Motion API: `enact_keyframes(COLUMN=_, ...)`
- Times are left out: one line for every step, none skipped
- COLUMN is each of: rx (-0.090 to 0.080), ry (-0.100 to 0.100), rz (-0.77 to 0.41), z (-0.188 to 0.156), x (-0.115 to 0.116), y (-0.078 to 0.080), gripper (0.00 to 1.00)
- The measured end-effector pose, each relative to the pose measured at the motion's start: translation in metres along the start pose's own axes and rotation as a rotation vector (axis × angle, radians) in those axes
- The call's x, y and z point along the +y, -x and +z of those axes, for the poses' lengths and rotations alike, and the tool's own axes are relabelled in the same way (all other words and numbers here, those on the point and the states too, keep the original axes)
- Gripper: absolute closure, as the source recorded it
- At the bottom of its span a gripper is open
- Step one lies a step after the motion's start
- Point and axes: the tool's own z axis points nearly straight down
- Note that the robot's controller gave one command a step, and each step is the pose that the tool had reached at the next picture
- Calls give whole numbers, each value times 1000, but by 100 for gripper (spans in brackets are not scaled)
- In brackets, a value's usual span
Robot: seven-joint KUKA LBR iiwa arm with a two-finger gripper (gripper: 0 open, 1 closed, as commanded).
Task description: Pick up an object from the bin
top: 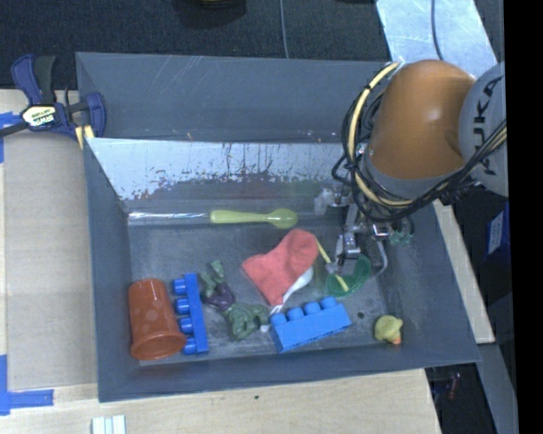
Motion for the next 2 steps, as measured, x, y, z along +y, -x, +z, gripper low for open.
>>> enact_keyframes(rx=-8, ry=-1, rz=-1, z=-4, x=0, y=2, gripper=0)
enact_keyframes(rx=-14, ry=0, rz=58, z=58, x=37, y=-3, gripper=0)
